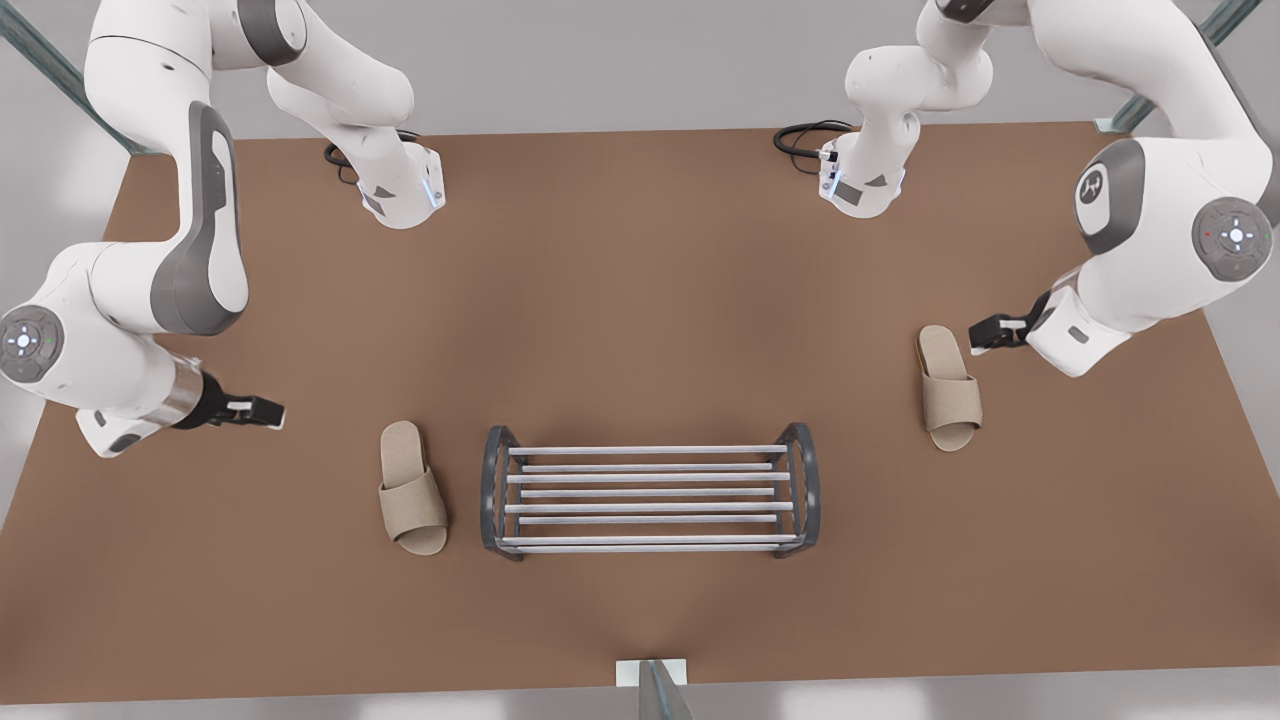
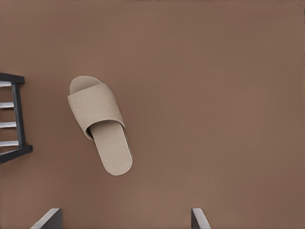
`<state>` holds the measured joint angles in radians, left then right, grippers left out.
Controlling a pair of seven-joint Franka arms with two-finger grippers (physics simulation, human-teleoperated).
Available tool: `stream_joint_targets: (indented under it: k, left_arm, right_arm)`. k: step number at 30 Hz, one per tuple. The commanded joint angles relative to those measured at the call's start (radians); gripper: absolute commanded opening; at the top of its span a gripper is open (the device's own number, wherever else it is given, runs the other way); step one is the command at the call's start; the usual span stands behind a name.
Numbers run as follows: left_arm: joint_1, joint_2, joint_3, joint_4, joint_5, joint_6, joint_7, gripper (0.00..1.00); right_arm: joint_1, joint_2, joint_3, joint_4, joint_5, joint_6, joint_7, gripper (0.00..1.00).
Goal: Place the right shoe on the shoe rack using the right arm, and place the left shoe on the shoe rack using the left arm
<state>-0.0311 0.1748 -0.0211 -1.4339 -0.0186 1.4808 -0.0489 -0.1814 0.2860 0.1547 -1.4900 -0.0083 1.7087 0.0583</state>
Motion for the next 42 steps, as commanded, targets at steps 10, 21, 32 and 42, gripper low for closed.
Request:
stream_joint_targets:
  k: [10,21,32,42]
  left_arm:
    - [0.0,-0.169,0.118,-1.083,-0.592,1.139,-0.106,1.0]
    - [-0.015,-0.207,-0.1,-1.264,-2.127,1.584,1.418,1.0]
    - [-0.046,-0.15,-0.186,-1.274,-2.516,1.561,1.844,1.0]
    - [0.076,-0.058,-0.161,-1.317,-2.841,1.296,2.083,1.0]
  right_arm:
    - [-0.001,-0.001,0.0,0.0,0.001,0.045,0.038,1.0]
    - [-0.017,-0.162,-0.011,-0.536,0.416,0.773,0.683,1.0]
    - [0.313,0.068,-0.32,-0.562,1.726,1.045,-0.759,1.0]
    - [0.434,0.186,-0.314,-0.513,1.754,1.204,-1.175,1.0]
